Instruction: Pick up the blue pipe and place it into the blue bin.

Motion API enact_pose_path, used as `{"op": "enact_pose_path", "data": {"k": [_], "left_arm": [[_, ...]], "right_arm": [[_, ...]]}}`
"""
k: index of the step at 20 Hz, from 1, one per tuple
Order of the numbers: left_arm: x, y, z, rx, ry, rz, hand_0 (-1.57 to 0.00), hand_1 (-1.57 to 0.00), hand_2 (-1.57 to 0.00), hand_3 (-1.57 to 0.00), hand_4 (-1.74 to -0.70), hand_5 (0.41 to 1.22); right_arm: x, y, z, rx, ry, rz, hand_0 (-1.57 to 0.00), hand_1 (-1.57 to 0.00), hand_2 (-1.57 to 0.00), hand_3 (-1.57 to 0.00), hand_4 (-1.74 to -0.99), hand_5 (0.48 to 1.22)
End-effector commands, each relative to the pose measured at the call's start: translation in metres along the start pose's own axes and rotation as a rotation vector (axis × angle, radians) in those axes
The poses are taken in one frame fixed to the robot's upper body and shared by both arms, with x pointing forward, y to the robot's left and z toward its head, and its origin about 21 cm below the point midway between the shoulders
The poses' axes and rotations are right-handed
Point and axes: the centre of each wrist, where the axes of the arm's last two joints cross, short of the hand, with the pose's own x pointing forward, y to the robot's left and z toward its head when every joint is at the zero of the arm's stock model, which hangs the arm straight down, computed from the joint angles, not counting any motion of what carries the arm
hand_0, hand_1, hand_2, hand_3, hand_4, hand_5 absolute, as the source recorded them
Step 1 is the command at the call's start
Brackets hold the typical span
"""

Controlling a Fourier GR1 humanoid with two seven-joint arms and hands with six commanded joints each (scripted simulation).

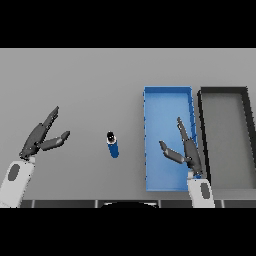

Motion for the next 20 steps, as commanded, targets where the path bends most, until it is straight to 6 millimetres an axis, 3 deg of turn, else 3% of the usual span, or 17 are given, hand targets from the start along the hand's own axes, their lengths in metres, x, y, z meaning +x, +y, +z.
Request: {"op": "enact_pose_path", "data": {"k": [1, 4, 11, 20], "left_arm": [[0.000, -0.002, 0.003, -0.016, -0.015, 0.010, 0.00, 0.00, 0.00, 0.00, -1.08, 0.604], [0.003, -0.004, 0.007, -0.121, -0.039, 0.016, 0.00, 0.00, 0.00, 0.00, -1.10, 0.583], [0.009, -0.064, 0.016, -0.363, -0.061, 0.033, 0.00, 0.00, 0.00, 0.00, -1.17, 0.490], [0.000, -0.122, -0.012, -0.412, -0.058, 0.048, 0.00, 0.00, 0.00, 0.00, -1.21, 0.468]], "right_arm": [[0.000, -0.002, -0.001, -0.010, 0.021, 0.006, 0.00, 0.00, 0.00, 0.00, -1.186, 0.601], [0.003, -0.001, -0.001, -0.011, -0.007, 0.016, 0.00, 0.00, 0.00, 0.00, -1.187, 0.600], [0.005, 0.003, -0.003, 0.006, -0.012, 0.026, 0.00, 0.00, 0.00, 0.00, -1.211, 0.613], [0.006, 0.001, 0.003, -0.004, -0.008, 0.012, 0.00, 0.00, 0.00, 0.00, -1.229, 0.622]]}}
